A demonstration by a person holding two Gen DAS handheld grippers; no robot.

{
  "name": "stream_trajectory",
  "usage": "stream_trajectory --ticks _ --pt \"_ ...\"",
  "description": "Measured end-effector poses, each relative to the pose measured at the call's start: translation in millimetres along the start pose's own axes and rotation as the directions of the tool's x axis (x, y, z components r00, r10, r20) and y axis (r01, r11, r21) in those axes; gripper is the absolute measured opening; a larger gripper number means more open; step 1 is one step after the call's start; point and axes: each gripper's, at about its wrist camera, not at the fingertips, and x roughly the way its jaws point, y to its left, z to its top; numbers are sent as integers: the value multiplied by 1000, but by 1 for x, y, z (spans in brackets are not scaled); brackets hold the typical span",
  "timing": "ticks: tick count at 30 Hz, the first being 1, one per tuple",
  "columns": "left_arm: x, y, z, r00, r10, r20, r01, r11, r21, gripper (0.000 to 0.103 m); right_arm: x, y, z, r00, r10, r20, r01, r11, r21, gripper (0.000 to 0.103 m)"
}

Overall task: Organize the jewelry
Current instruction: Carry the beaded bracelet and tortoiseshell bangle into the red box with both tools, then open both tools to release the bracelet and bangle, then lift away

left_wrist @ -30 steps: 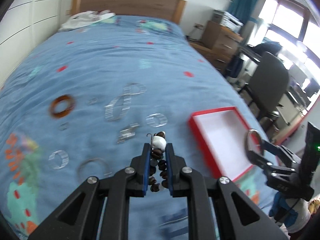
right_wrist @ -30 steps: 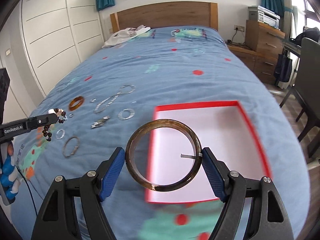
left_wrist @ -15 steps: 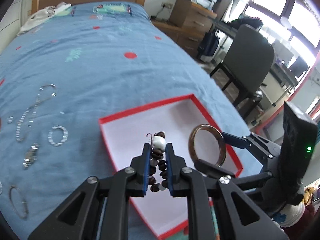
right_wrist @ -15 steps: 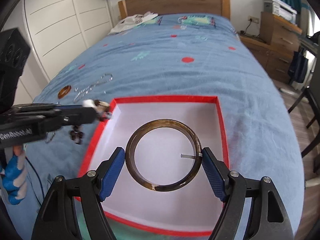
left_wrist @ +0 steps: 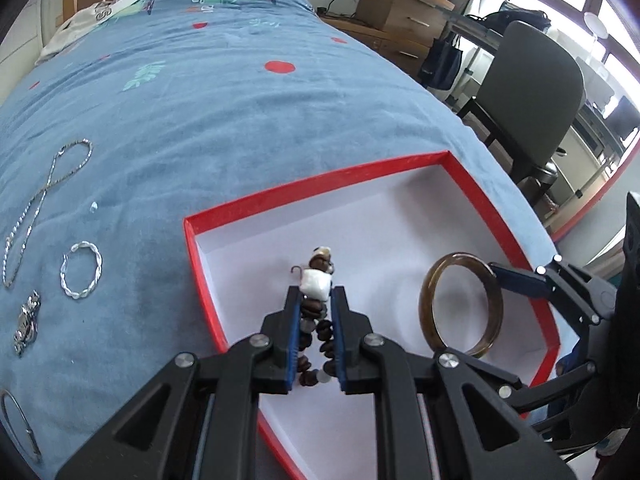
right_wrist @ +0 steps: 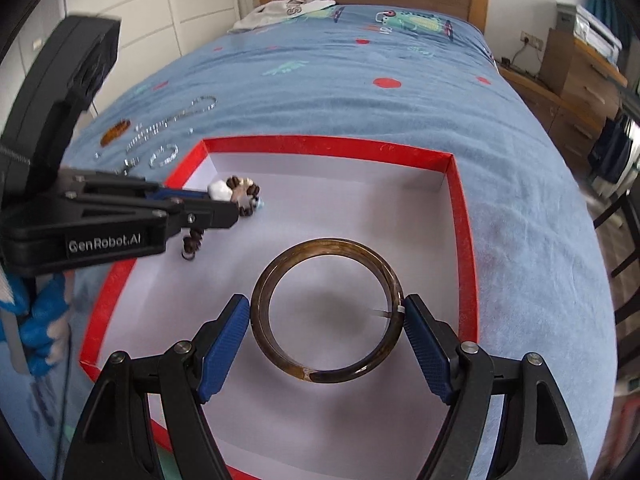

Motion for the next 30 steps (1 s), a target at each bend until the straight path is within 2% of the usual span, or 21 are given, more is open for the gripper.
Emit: stream_trajectory --ticks 5,12,20,30 --pt "5 5 -4 1000 7 -6 -7 1000 25 15 5 10 -4 999 -38 -34 34 993 -116 78" --pt "7 9 -4 1000 -6 -6 6 999 53 15 5 19 -12 997 -60 -53 49 981 -189 80" --pt "6 15 0 1000 -27 -15 27 998 58 15 -3 24 -12 999 -33 -32 27 987 -160 81" --pt "7 23 7 1000 -10 -30 13 994 105 15 -7 36 -12 999 26 -34 -31 990 -134 80"
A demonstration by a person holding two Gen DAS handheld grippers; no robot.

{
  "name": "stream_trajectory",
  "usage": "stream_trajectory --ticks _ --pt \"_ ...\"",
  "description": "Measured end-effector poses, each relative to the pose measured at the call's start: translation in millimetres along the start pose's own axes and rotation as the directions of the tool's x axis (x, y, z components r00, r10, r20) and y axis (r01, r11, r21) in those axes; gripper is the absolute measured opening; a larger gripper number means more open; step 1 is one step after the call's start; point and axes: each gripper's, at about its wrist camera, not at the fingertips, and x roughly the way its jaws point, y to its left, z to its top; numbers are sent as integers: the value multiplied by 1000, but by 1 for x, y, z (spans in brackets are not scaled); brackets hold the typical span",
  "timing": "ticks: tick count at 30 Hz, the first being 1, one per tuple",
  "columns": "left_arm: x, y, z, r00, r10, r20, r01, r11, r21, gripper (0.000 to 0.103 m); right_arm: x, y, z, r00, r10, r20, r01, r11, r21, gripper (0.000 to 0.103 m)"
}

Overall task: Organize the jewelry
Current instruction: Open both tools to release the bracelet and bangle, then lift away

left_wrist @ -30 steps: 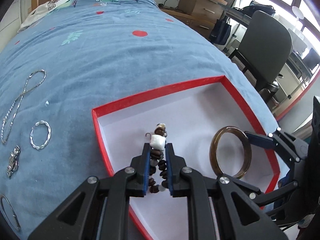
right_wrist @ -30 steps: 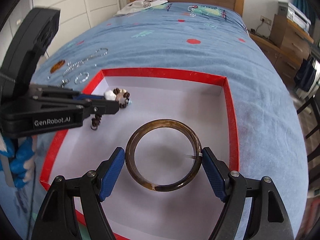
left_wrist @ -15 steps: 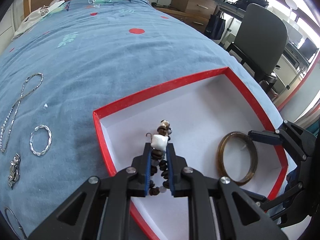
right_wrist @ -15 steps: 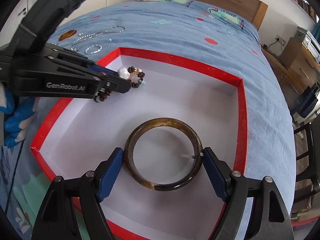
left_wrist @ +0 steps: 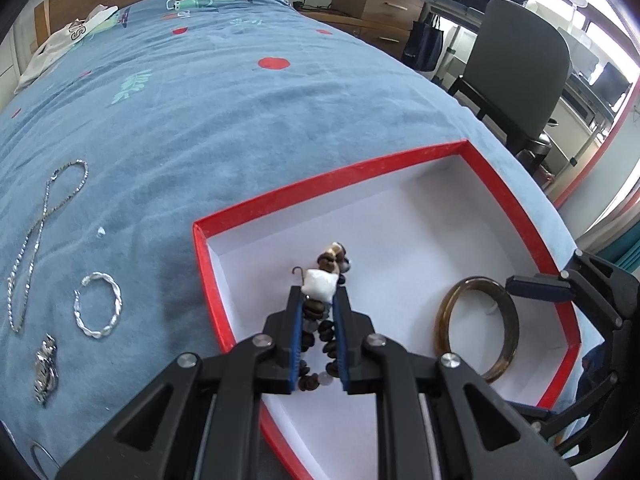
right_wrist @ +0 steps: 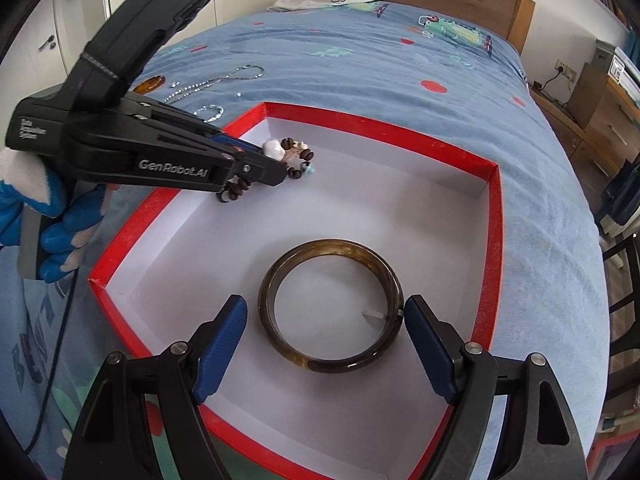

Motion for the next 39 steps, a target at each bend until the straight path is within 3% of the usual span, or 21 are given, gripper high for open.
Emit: stream_trajectory --ticks 11,18,20,25,33,39 --pt "-2 4 2 1000 4 -12 -4 1000 20 15 0 1 10 1000 11 -4 -11 999 43 79" --pt "-4 8 4 998 -50 -25 51 999 9 16 -6 -2 14 1000 -6 -6 6 996 86 80" --pt "-6 8 5 997 -68 -25 68 998 7 21 -11 -5 14 1000 -14 -1 14 995 101 80" --pt "-12 -1 7 997 -70 -22 71 997 33 43 -28 -11 13 999 -41 15 39 989 140 81" --pt "-38 0 2 998 -66 -14 66 998 16 45 -58 -14 2 995 -99 24 92 976 199 81" --pt "-84 -5 -8 999 -34 22 33 999 33 45 -95 -7 -13 988 -150 31 139 963 231 81"
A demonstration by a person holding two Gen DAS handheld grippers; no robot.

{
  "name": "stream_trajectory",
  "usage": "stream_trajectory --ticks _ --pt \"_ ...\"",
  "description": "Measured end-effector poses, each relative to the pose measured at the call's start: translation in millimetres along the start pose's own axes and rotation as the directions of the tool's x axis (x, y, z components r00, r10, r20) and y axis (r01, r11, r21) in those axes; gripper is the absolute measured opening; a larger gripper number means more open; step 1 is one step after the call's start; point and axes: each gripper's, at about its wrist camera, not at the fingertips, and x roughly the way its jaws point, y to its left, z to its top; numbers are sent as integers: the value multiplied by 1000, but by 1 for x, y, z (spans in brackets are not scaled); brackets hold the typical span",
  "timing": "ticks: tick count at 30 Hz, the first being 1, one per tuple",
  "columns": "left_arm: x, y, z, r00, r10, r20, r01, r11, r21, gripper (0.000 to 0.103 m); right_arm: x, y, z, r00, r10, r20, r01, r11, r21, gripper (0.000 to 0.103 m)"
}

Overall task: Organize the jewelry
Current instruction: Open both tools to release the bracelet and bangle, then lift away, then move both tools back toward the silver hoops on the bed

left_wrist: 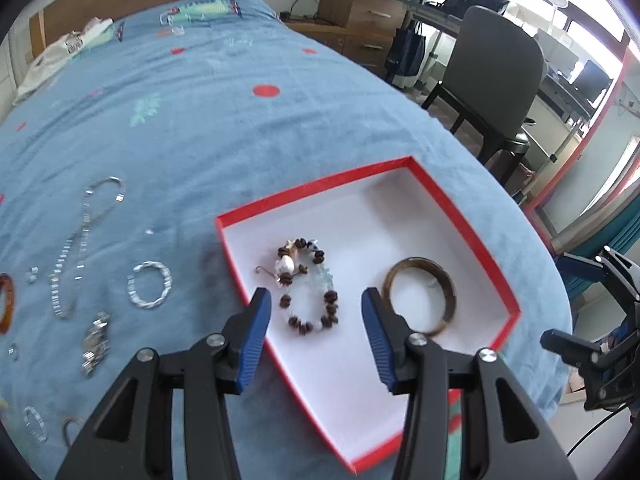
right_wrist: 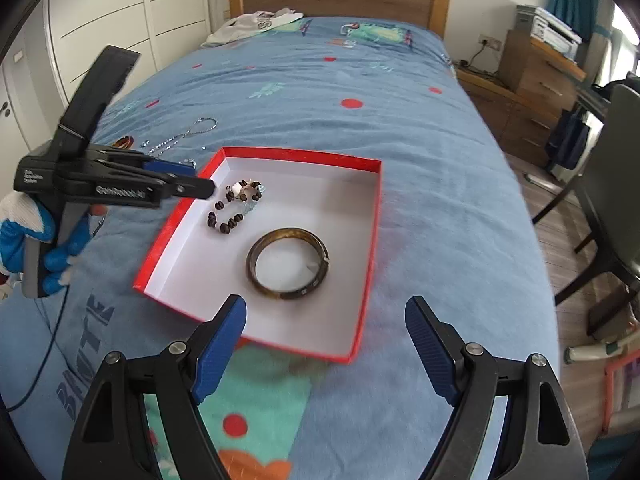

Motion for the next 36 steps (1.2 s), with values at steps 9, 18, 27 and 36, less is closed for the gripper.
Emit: stream_trajectory --ticks 9,18,27,36 --pt "-92 2 -44 996 56 65 -55 998 -7 45 -65 13 -31 997 -59 50 56 997 53 81" --pt "-218 92 -105 957 248 151 -239 968 -79 46 -117 69 -29 990 -22 140 18 999 30 81" --pt "-329 196 -142 848 491 200 -461 869 -177 46 -134 123 1 975 27 221 -28 1000 1 81" --pt "-271 239 -187 891 445 93 -409 874 -263 46 -95 170 13 974 93 205 -90 996 -24 81"
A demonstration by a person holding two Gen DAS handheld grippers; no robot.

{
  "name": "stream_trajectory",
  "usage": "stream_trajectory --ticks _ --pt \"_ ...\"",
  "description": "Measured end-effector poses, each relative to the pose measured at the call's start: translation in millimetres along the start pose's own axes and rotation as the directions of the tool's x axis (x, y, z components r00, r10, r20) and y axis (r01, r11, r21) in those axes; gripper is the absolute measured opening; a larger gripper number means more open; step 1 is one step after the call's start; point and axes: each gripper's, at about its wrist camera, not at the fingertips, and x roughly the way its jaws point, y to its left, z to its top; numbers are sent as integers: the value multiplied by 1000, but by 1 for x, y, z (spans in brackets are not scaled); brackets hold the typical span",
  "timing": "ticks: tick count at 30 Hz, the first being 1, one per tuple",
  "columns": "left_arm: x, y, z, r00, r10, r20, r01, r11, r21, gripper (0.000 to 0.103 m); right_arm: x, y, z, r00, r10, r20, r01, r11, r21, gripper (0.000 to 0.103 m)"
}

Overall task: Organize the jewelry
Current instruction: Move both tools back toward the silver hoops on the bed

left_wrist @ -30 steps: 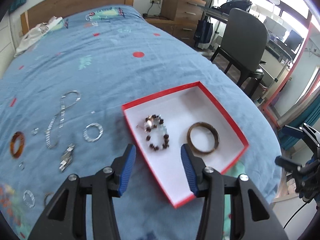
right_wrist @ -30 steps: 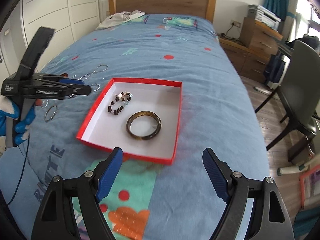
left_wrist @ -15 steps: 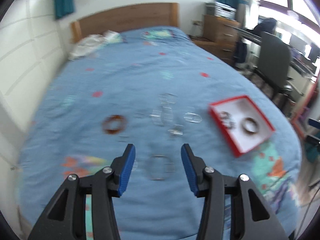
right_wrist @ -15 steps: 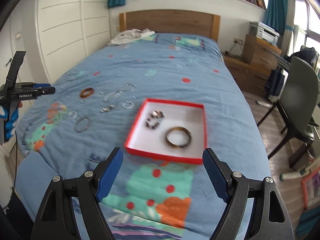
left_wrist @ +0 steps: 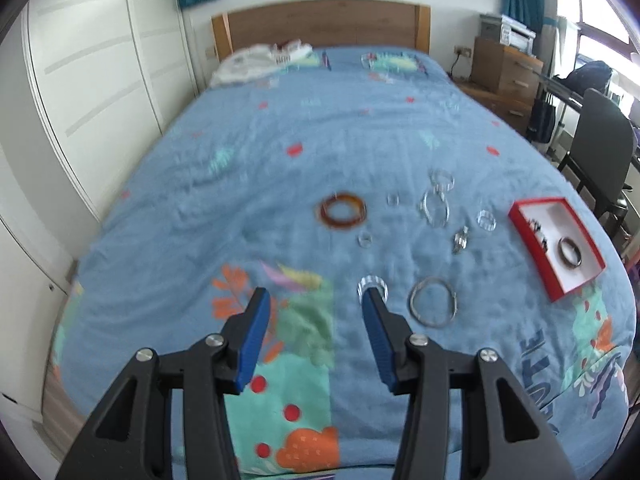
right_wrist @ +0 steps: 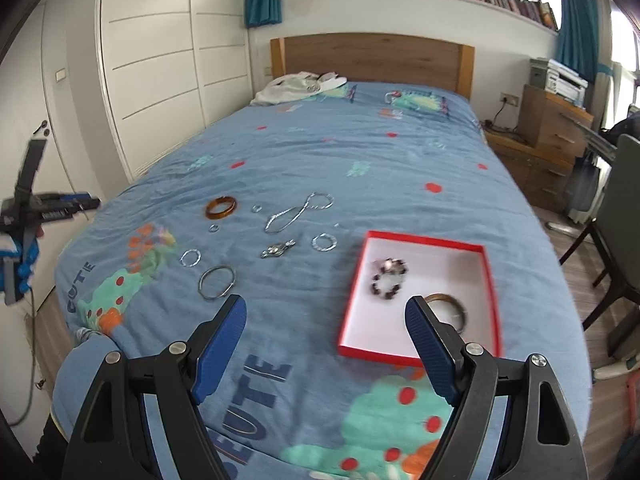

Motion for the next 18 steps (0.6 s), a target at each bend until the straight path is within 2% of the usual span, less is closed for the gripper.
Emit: stream_trajectory --ticks 4,8,18 --pt "37 -5 -17 998 -31 -50 29 999 -41 46 23 7 -3 999 11 -33 -11 1000 2 80" --pt "67 -10 -25 995 -57 -79 52 996 -70 46 45 11 -5 998 23 -64 -23 1000 8 74" --pt "112 -13 -31 989 -101 -107 91 991 -93 46 97 18 -7 992 61 -111 -57 998 41 68"
